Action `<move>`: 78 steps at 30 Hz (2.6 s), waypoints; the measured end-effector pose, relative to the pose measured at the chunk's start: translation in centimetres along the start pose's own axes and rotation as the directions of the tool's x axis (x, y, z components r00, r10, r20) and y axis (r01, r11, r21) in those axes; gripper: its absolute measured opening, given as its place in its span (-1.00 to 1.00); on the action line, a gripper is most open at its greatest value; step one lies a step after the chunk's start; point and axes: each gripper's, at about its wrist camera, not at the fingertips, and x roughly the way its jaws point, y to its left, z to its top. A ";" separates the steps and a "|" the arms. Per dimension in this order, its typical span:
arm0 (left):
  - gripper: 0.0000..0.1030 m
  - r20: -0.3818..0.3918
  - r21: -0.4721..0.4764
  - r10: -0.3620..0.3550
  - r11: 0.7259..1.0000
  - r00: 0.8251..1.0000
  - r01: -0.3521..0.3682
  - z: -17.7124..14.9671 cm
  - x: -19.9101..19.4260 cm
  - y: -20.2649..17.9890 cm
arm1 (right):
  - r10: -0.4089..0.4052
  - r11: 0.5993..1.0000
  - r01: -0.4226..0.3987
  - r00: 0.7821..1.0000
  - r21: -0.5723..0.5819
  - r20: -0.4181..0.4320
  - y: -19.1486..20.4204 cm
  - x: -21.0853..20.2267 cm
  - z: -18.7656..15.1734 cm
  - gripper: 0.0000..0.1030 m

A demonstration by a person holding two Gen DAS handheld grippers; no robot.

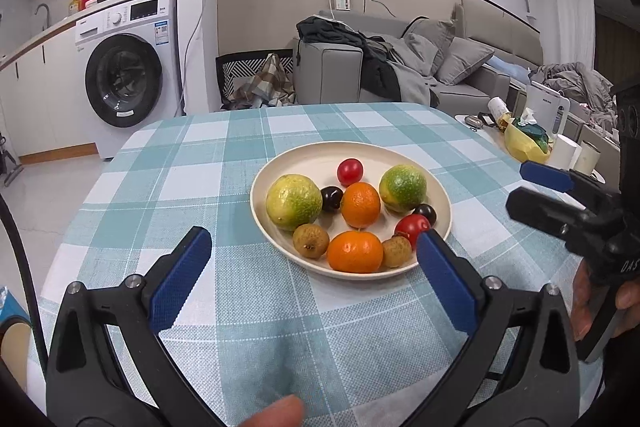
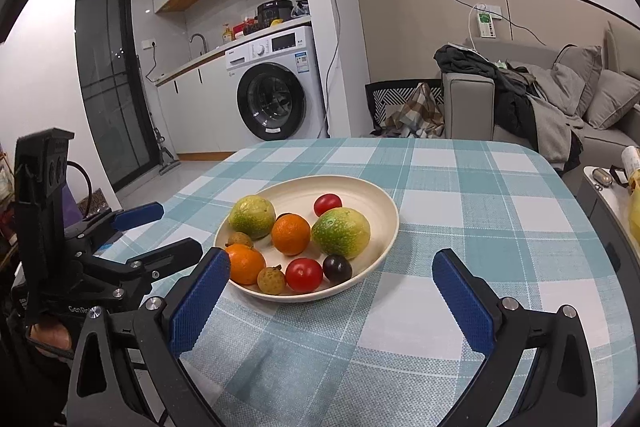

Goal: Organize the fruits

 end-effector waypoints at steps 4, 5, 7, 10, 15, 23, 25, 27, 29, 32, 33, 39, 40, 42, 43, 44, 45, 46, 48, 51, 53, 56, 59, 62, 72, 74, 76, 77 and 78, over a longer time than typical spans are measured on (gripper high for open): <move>0.98 0.018 -0.009 0.012 1.000 1.000 -0.011 -0.1 -0.6 0.1 | 0.015 1.000 -0.016 0.999 0.022 0.039 -0.4 -0.9 0.0 1.00; 0.98 0.018 -0.011 0.014 1.000 1.000 -0.014 -0.1 -0.6 0.1 | 0.015 1.000 -0.016 0.999 0.025 0.046 -0.5 -1.1 0.0 1.00; 0.98 0.016 -0.011 0.014 1.000 1.000 -0.013 -0.1 -0.7 0.1 | 0.018 0.999 -0.019 0.998 0.031 0.056 -0.5 -1.3 0.0 1.00; 0.98 0.019 -0.010 0.011 1.000 1.000 -0.011 -0.1 -0.7 0.1 | 0.015 0.999 -0.017 0.998 0.034 0.059 -0.5 -1.4 0.1 1.00; 0.98 0.022 -0.008 0.009 1.000 1.000 -0.008 -0.1 -0.6 0.2 | 0.010 1.000 -0.011 0.998 0.022 0.059 -0.4 -1.3 0.1 1.00; 0.98 0.023 -0.007 0.009 1.000 1.000 -0.009 -0.1 -0.6 0.1 | 0.004 1.000 -0.002 0.998 -0.031 0.066 0.8 -1.6 0.0 1.00; 0.98 0.023 -0.007 0.010 1.000 1.000 -0.010 -0.1 -0.6 0.1 | 0.004 0.999 -0.002 0.998 -0.036 0.066 0.9 -1.7 -0.1 1.00; 0.98 0.024 -0.006 0.010 1.000 1.000 -0.009 -0.1 -0.6 0.1 | 0.004 0.999 -0.002 0.998 -0.037 0.067 0.9 -1.7 0.0 1.00; 0.98 0.024 -0.006 0.010 1.000 1.000 -0.010 -0.1 -0.6 0.1 | 0.005 0.999 -0.003 0.998 -0.036 0.068 0.9 -1.7 0.0 1.00; 0.98 0.022 -0.006 0.010 1.000 1.000 -0.010 -0.1 -0.6 0.1 | 0.006 0.999 -0.003 0.998 -0.036 0.067 0.9 -1.7 0.0 1.00; 0.98 0.023 -0.007 0.010 1.000 1.000 -0.010 -0.1 -0.6 0.1 | 0.006 0.999 -0.004 0.998 -0.036 0.066 0.9 -1.7 -0.1 1.00; 0.98 0.022 -0.005 0.010 1.000 1.000 -0.010 -0.1 -0.6 0.1 | 0.005 0.999 -0.002 0.998 -0.037 0.068 0.9 -1.7 0.0 1.00; 0.98 0.022 -0.006 0.010 1.000 1.000 -0.010 -0.1 -0.6 0.1 | 0.005 0.999 -0.003 0.998 -0.037 0.067 0.9 -1.7 0.0 1.00; 0.98 0.023 -0.006 0.010 1.000 1.000 -0.010 -0.1 -0.6 0.1 | 0.005 0.999 -0.003 0.998 -0.037 0.068 0.9 -1.7 0.0 1.00; 0.98 0.023 -0.005 0.009 1.000 1.000 -0.009 -0.1 -0.6 0.1 | 0.005 0.999 -0.003 0.998 -0.037 0.068 0.9 -1.7 0.0 1.00; 0.98 0.023 -0.005 0.009 1.000 1.000 -0.009 -0.1 -0.6 0.1 | 0.005 0.999 -0.003 0.998 -0.036 0.068 0.9 -1.7 0.0 1.00; 0.98 0.023 -0.005 0.009 1.000 1.000 -0.009 -0.1 -0.6 0.1 | 0.005 0.999 -0.003 0.998 -0.037 0.068 0.9 -1.7 0.0 1.00; 0.98 0.023 -0.005 0.010 1.000 1.000 -0.010 -0.1 -0.6 0.1 | 0.006 0.999 -0.003 0.998 -0.037 0.068 0.9 -1.7 0.0 1.00; 0.98 0.023 -0.005 0.010 1.000 1.000 -0.010 -0.1 -0.6 0.1 | 0.005 0.999 -0.003 0.998 -0.037 0.068 0.9 -1.7 0.0 1.00; 0.98 0.022 -0.005 0.010 1.000 1.000 -0.010 -0.1 -0.6 0.1 | 0.005 0.999 -0.003 0.998 -0.038 0.067 0.9 -1.7 0.0 1.00; 0.98 0.022 -0.005 0.010 1.000 1.000 -0.010 -0.1 -0.6 0.1 | 0.006 0.999 -0.004 0.998 -0.038 0.067 0.9 -1.7 0.0 1.00; 0.98 0.023 -0.005 0.010 1.000 1.000 -0.010 0.0 -0.6 0.0 | 0.007 0.999 -0.004 0.998 -0.039 0.067 0.9 -1.7 0.0 1.00; 0.98 0.023 -0.005 0.010 1.000 1.000 -0.010 0.0 -0.6 0.0 | 0.007 0.999 -0.004 0.998 -0.039 0.067 1.0 -1.7 0.0 1.00; 0.98 0.023 -0.005 0.010 1.000 1.000 -0.010 -0.1 -0.6 0.0 | 0.007 0.999 -0.005 0.998 -0.039 0.066 1.0 -1.7 -0.1 1.00; 0.98 0.025 0.000 0.006 1.000 1.000 -0.006 0.0 -0.6 0.0 | 0.012 0.999 -0.010 0.998 -0.044 0.064 1.2 -1.6 -0.1 1.00; 0.98 0.025 0.000 0.007 1.000 1.000 -0.007 0.0 -0.6 0.0 | 0.013 0.999 -0.010 0.998 -0.045 0.064 1.3 -1.6 -0.1 1.00; 0.98 0.024 0.000 0.007 1.000 1.000 -0.007 0.0 -0.6 0.0 | 0.013 0.999 -0.010 0.998 -0.045 0.063 1.3 -1.6 -0.1 1.00; 0.98 0.023 -0.001 0.008 1.000 1.000 -0.008 0.0 -0.6 0.0 | 0.013 0.999 -0.010 0.998 -0.045 0.064 1.3 -1.6 -0.1 1.00; 0.98 0.022 -0.001 0.010 1.000 1.000 -0.010 0.0 -0.6 0.0 | 0.012 0.999 -0.010 0.998 -0.045 0.064 1.3 -1.6 -0.1 1.00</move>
